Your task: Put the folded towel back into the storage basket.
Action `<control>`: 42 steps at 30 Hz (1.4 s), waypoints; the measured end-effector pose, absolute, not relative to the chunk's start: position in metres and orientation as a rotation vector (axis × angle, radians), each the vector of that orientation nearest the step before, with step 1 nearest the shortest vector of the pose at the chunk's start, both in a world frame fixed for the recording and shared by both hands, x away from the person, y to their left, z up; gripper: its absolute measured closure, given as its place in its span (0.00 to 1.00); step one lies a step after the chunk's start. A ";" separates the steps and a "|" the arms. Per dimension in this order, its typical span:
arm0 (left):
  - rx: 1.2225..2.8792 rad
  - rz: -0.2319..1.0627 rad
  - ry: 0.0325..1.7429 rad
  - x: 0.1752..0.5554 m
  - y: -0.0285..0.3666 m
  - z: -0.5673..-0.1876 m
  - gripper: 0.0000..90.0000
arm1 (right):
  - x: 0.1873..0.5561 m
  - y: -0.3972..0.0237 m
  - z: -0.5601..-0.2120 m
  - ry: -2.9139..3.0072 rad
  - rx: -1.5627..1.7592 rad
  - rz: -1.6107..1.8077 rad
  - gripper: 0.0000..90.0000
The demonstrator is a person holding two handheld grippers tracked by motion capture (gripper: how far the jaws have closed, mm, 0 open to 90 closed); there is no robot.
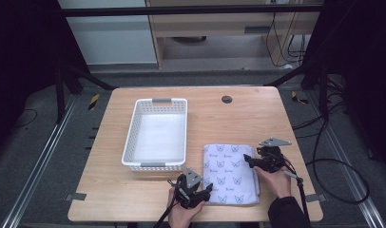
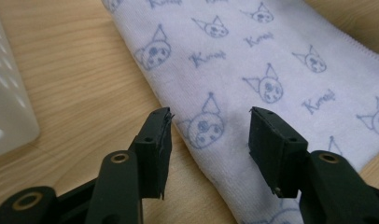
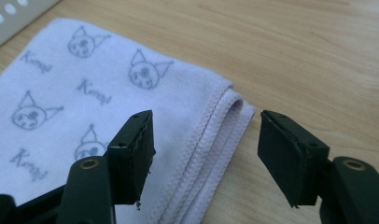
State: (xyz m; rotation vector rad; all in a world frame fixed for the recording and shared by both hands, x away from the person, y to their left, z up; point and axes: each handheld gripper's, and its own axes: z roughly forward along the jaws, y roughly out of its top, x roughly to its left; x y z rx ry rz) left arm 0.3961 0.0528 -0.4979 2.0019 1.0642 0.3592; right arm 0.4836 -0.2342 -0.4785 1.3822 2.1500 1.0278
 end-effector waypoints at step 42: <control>1.918 0.226 1.099 0.404 0.054 -0.498 0.87 | 0.486 -0.228 -0.484 2.208 1.499 1.109 0.82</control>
